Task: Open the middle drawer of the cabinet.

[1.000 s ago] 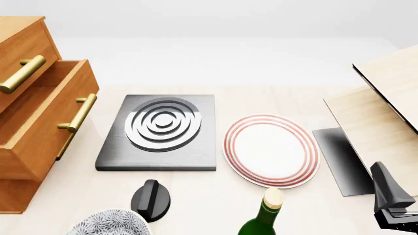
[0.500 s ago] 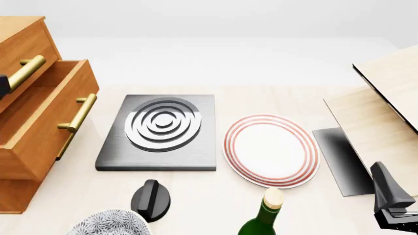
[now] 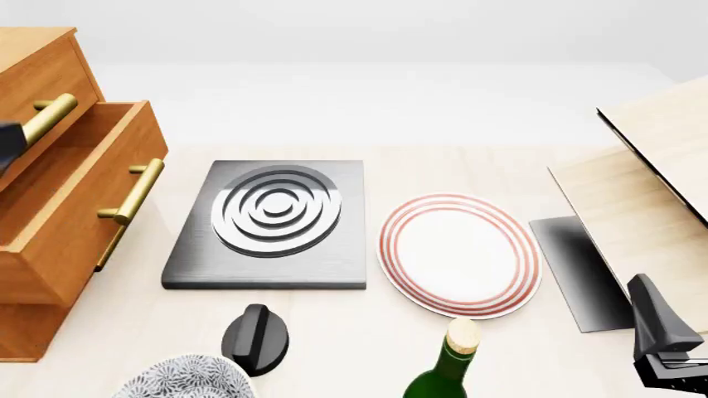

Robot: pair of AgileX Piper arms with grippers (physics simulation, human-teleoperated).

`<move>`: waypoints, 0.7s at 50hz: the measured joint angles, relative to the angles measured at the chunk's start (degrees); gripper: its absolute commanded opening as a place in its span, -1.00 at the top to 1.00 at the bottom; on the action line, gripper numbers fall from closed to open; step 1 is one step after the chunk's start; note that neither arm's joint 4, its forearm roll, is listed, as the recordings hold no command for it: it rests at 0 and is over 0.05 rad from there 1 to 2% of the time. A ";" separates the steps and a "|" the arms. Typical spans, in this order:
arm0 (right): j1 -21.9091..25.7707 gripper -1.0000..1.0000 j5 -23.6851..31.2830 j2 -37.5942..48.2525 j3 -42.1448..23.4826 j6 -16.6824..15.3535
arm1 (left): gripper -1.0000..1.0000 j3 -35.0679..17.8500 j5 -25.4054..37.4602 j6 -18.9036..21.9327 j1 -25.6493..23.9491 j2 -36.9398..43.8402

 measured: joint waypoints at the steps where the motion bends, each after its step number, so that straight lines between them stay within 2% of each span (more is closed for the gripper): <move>1: 0.00 -1.00 0.00 0.00 0.00 0.00 | -1.00 0.05 -0.09 -0.15 0.21 0.17; 35: 0.00 -1.00 0.00 0.00 0.00 0.00 | -1.00 1.35 -1.67 -4.02 5.64 5.88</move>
